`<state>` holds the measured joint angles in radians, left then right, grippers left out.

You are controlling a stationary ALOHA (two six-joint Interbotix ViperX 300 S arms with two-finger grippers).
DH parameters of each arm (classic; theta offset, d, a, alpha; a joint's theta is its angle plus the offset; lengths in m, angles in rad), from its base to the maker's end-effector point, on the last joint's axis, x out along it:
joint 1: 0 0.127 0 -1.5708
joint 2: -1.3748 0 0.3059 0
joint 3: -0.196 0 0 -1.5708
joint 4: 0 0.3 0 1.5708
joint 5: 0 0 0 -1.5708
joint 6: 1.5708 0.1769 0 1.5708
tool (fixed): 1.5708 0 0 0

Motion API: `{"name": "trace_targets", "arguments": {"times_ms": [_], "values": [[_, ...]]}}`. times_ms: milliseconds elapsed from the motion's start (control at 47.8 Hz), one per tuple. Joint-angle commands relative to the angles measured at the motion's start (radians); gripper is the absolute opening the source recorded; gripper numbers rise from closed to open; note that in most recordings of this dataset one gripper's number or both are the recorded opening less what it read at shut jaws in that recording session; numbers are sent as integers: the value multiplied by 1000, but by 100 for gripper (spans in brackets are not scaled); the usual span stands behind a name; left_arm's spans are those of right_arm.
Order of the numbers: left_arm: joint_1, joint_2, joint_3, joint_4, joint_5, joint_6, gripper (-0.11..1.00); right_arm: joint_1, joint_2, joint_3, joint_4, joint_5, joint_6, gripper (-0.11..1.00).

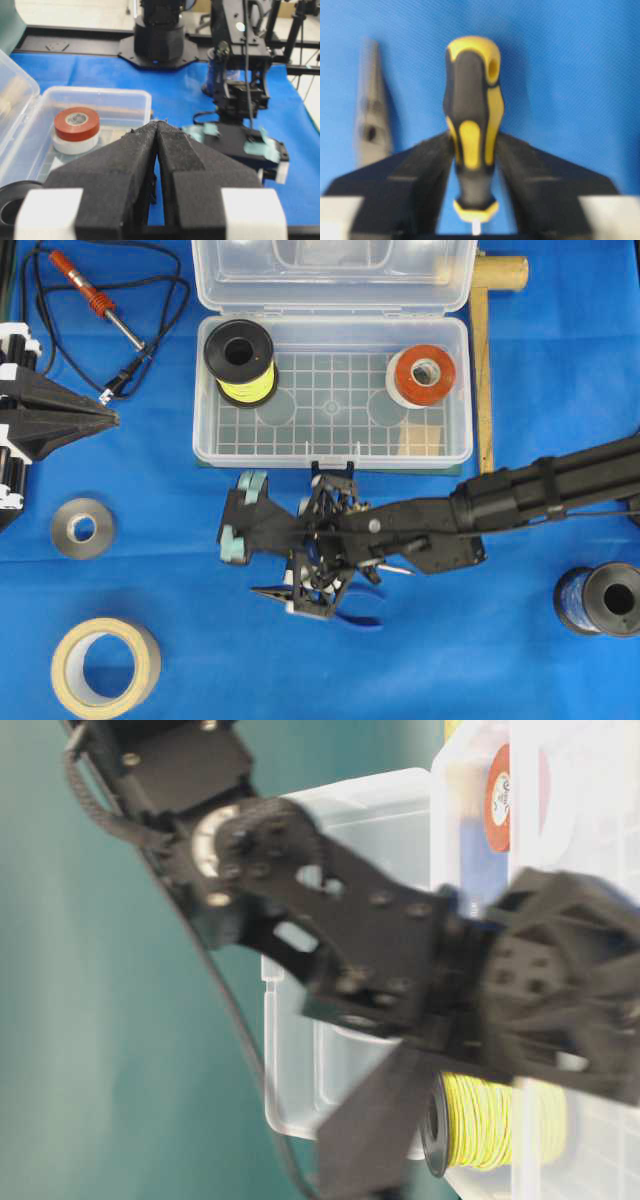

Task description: Pick the screwdriver from the toolbox among several items.

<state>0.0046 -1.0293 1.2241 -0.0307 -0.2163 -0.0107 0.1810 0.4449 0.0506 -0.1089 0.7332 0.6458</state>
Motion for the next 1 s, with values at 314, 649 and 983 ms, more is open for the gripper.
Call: {"name": "trace_targets", "arguments": {"times_ms": [314, 649, 983], "values": [[2, 2, -11, -2, 2, -2, 0, 37, -368, 100, -127, 77, 8, 88], [2, 0, -11, -2, 3, -2, 0, 101, -759, 465, -276, -66, 97, 88], [2, 3, -6, -2, 5, -2, 0, 103, -1166, 881, -433, -268, 172, 88]]}}
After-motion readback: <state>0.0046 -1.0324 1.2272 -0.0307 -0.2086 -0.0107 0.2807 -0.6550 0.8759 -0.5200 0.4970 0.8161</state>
